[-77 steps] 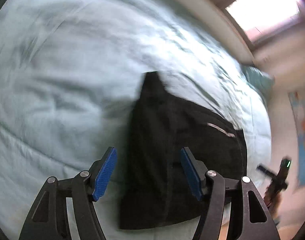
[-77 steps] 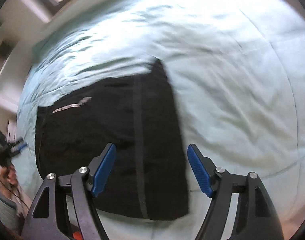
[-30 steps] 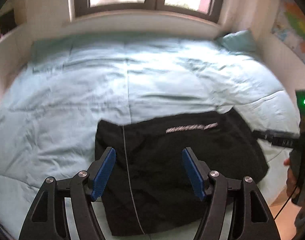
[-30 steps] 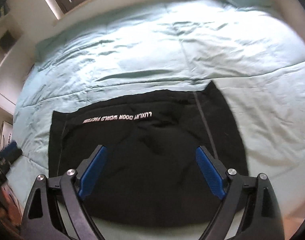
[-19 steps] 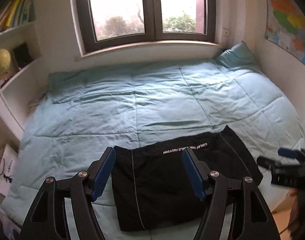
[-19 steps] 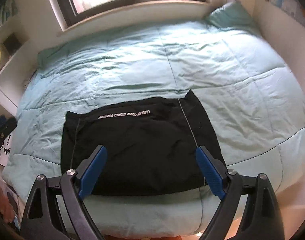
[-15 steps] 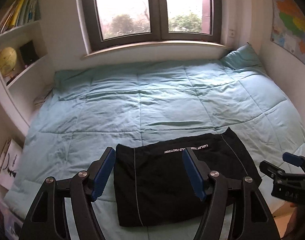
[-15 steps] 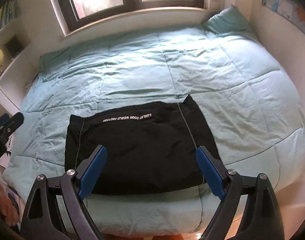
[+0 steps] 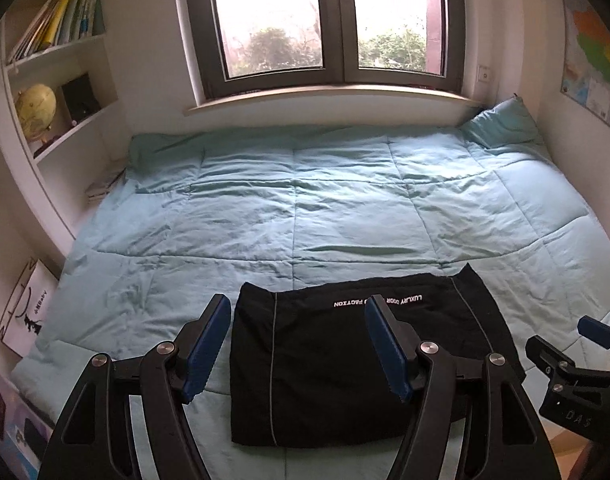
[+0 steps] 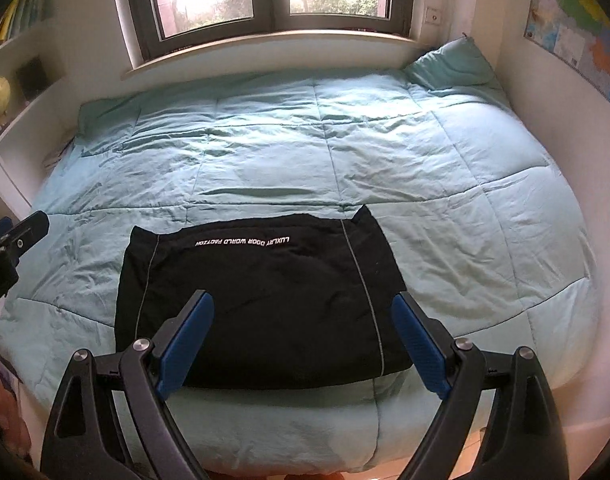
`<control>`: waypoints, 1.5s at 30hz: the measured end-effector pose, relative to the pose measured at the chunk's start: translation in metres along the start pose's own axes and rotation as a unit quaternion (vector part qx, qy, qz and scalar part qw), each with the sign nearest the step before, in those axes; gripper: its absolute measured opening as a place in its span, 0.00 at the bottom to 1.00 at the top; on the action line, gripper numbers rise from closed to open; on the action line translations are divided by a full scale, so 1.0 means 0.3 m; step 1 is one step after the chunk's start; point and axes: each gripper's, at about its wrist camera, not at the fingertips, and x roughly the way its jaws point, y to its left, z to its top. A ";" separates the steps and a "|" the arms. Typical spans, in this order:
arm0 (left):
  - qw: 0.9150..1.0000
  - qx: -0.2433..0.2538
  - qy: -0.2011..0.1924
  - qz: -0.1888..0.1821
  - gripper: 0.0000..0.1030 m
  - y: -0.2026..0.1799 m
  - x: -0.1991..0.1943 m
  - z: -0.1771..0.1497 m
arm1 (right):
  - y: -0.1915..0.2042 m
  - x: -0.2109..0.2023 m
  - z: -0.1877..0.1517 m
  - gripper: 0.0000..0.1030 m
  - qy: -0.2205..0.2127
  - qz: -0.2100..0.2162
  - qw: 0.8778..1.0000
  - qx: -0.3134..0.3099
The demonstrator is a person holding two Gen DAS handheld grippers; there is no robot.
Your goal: Fold large clothes
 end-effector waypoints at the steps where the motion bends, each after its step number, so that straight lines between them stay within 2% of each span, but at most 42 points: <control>1: 1.000 0.001 0.008 -0.001 0.69 -0.003 0.011 -0.005 | -0.006 0.008 -0.001 0.89 0.003 0.001 1.000 0.000; 6: 0.999 0.000 0.041 -0.005 0.69 -0.015 0.058 -0.034 | -0.034 0.033 -0.004 0.89 0.012 0.005 1.000 0.006; 17: 0.998 0.010 0.059 -0.003 0.69 -0.054 0.099 -0.059 | -0.072 0.079 -0.018 0.89 0.028 0.008 1.000 0.006; 25: 0.998 0.016 0.065 0.003 0.69 -0.077 0.113 -0.061 | -0.099 0.098 -0.028 0.89 0.035 0.011 0.999 0.007; 45: 0.997 0.015 0.076 -0.013 0.69 -0.121 0.124 -0.076 | -0.128 0.116 -0.061 0.89 0.046 0.009 0.999 0.007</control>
